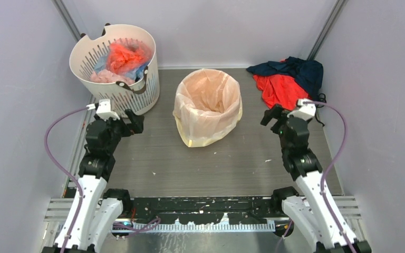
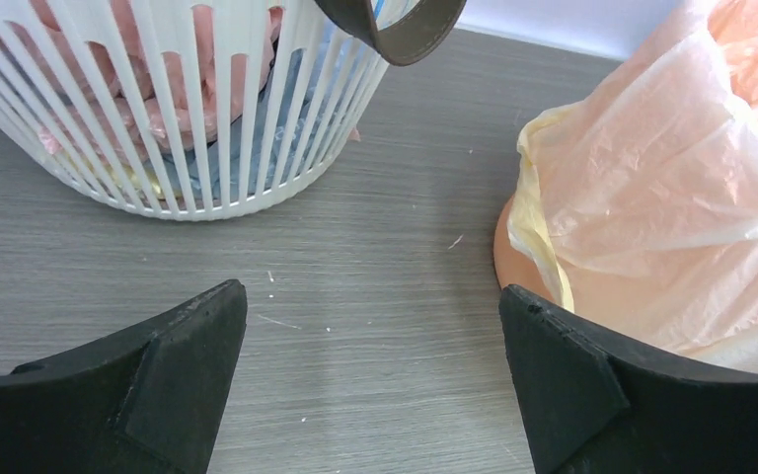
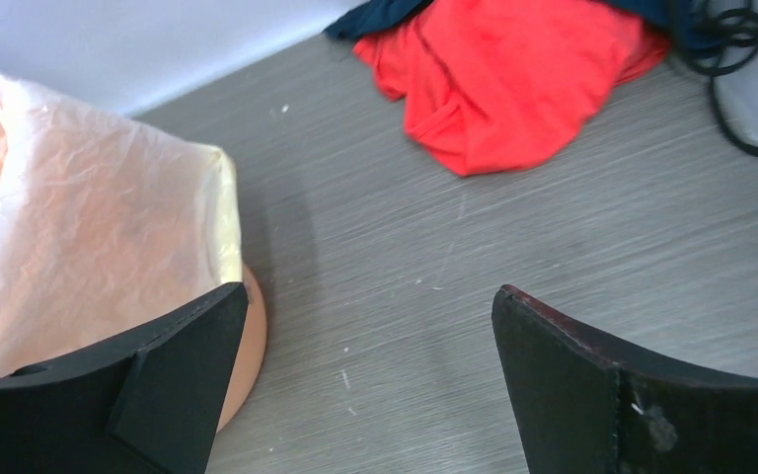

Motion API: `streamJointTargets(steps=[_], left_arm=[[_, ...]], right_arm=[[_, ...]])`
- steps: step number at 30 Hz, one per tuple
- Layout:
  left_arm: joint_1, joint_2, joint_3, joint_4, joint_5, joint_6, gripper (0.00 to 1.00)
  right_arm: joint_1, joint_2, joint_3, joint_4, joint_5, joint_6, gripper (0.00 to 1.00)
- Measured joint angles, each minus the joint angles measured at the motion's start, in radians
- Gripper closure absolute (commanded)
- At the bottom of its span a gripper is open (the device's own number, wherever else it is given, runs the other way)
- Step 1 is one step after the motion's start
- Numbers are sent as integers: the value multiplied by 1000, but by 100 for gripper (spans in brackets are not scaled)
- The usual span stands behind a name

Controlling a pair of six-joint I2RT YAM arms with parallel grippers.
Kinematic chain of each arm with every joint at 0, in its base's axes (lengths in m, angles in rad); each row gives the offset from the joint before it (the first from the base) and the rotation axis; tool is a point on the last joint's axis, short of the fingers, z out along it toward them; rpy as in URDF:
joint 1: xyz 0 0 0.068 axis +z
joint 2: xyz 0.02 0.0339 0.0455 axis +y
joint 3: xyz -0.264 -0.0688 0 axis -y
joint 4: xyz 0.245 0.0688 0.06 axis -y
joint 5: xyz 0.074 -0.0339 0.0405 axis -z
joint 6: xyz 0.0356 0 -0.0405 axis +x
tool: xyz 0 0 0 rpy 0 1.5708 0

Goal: Put the trash bags into the trash bin

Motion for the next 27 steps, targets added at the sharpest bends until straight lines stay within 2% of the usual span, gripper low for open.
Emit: streamJointTargets(steps=[5, 9, 13, 15, 22, 27], left_arm=[[0, -93, -130, 110, -35, 0, 0], [0, -43, -279, 254, -78, 3, 0], [0, 94, -384, 401, -109, 17, 0], [0, 164, -424, 486, -115, 33, 0], [25, 372, -432, 761, -118, 102, 0], [95, 526, -433, 895, -93, 130, 0]], right_arm=[[-5, -278, -195, 43, 122, -17, 0], [-6, -486, -404, 148, 260, -51, 0], [-6, -478, -568, 315, 325, -88, 0], [-8, -356, -618, 449, 340, -113, 0], [-9, 331, -611, 958, 382, -193, 0], [-9, 673, -594, 1287, 388, -253, 0]])
